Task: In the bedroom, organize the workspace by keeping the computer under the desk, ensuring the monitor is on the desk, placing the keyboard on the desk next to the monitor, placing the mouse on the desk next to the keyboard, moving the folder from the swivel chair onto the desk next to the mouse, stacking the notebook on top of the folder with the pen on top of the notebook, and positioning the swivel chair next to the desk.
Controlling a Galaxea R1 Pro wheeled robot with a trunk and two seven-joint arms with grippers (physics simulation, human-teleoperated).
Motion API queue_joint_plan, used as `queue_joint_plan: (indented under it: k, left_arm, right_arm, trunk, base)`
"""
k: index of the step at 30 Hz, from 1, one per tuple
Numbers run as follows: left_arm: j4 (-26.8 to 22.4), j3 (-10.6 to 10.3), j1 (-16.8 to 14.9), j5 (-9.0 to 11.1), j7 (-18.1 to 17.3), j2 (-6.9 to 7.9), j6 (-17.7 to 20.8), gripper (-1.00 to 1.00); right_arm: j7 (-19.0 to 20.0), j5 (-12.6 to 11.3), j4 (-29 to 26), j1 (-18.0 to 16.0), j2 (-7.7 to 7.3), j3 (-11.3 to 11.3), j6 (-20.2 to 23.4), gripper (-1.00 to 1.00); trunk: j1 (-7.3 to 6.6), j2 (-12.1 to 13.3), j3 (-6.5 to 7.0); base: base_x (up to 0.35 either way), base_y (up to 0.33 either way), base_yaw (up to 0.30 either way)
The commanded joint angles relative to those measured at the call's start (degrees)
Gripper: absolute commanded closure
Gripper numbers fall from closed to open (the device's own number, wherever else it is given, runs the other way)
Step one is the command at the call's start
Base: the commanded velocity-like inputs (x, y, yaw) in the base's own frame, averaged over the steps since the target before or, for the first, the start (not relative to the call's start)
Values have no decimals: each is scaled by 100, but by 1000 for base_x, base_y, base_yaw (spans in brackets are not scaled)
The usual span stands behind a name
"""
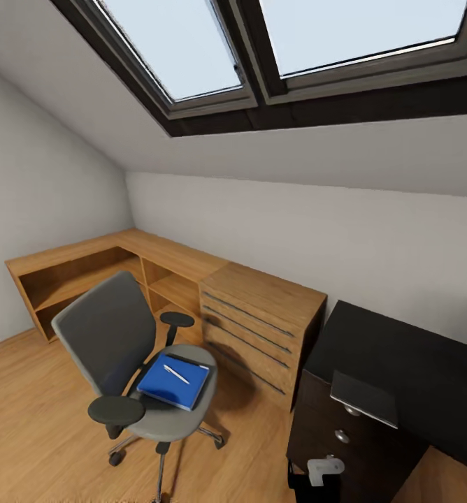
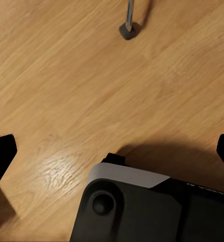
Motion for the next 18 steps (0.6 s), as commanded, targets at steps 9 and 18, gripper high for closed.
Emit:
queue_joint_plan:
  k: [9,18]
  left_arm:
    - [-8,-22,-1,63,41,17,-30,-100]
    - [-8,-15,-2,64,42,18,-30,-100]
  right_arm:
    - [-56,49,7,-5,1,31,4,-100]
    - [-43,58,14,-5,1,54,-5,-100]
  trunk:
    - [1,-6,-43]
    - [1,-6,-51]
  base:
    - [0,0,255]
    - [0,0,43]
